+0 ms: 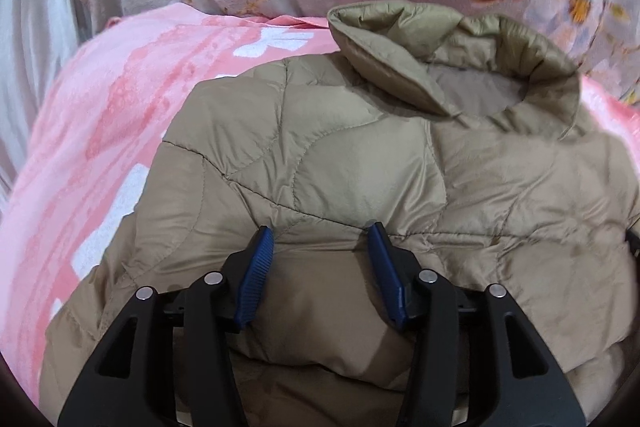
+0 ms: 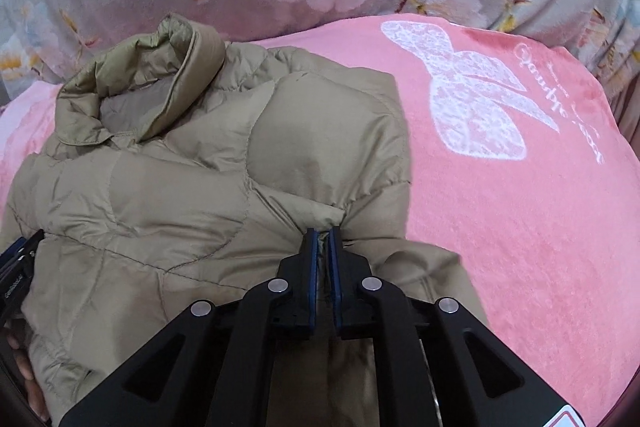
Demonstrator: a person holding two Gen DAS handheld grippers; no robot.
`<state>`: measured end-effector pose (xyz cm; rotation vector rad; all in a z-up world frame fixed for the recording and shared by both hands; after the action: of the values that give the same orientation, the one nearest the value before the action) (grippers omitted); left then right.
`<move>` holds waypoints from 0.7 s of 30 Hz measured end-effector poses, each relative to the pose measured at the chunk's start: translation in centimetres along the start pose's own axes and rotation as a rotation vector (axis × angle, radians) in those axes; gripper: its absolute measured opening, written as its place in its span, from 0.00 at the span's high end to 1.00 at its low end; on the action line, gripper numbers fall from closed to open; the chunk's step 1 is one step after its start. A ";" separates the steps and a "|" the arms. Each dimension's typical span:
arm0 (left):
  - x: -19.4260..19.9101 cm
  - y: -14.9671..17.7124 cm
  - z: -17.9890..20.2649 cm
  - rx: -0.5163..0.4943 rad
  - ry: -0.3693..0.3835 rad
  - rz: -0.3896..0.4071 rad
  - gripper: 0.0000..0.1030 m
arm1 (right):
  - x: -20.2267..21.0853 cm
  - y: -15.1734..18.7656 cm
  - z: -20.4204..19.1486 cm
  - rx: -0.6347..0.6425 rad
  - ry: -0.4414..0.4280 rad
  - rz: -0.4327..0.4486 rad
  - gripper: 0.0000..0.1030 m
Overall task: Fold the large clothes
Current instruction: 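Move both grippers to the collar and grasp the jacket near it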
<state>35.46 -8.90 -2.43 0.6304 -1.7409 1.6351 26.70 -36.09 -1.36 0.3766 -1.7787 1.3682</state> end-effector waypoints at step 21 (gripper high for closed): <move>-4.4 -13.7 1.9 0.044 -0.005 -0.051 0.52 | -3.3 -9.3 -10.6 0.070 -0.255 0.036 0.92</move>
<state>48.18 -12.57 3.55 0.6946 -1.6832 1.6421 39.52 -30.65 2.70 0.5817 -1.9545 1.4632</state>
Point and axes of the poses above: each gripper's, at about its wrist camera, not at the fingertips, and x roughly against the way its jaws point, z to its right, y to its underside, the point moved 1 cm from there along -x, roughly the way its jaws point, and after that the axes turned 2 degrees about -z, right-handed, at the moved point
